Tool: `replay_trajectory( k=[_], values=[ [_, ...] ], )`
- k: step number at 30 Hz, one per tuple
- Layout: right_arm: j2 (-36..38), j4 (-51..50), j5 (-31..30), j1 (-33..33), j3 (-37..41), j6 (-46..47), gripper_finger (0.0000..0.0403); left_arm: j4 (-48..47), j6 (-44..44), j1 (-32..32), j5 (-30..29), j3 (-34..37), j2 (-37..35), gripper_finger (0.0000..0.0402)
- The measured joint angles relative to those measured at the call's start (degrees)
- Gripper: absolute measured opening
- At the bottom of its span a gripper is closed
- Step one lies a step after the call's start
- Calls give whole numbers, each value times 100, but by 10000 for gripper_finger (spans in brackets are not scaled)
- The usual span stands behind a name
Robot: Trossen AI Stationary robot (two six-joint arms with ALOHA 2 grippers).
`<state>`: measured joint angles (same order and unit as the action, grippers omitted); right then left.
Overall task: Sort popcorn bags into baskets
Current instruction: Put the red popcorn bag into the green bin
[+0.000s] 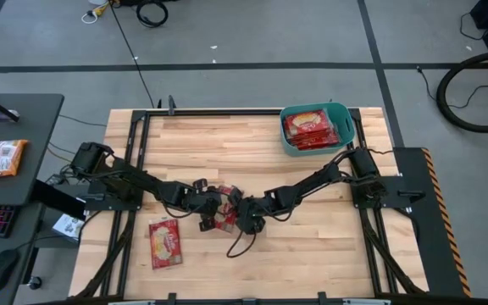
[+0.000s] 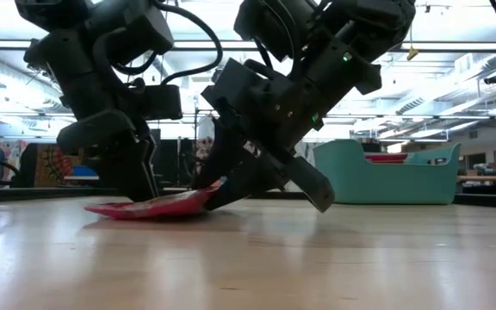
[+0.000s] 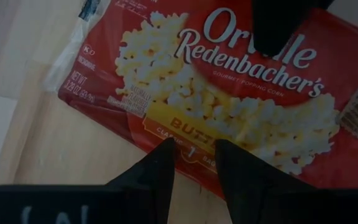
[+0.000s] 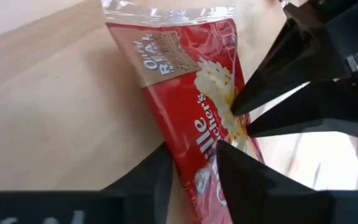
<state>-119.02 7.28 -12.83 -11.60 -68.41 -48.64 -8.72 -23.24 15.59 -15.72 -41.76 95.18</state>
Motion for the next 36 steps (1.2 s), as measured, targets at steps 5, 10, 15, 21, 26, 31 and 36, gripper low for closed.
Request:
replay_trajectory(
  k=[5,10,15,21,26,31,36],
  values=[
    [6,-2,-10,-11,3,-26,64,161,4,0,21,11,-35,126],
    [36,-356,-941,-157,-5,88,22,287,18,96,-258,22,-362,126],
    [164,-1038,-2253,-233,-3,48,33,283,148,243,-893,20,-763,126],
    [580,-1935,-3514,-210,-3,125,23,196,106,275,-749,11,-1108,126],
    [1151,-2780,-4149,52,-3,728,28,114,8,292,-684,9,-1221,126],
    [1877,-3736,-4354,404,-3,1621,25,33,-46,330,-684,7,-1244,126],
    [2554,-4656,-4463,731,112,2316,23,-82,-113,369,-684,7,-1244,126]
  ],
)
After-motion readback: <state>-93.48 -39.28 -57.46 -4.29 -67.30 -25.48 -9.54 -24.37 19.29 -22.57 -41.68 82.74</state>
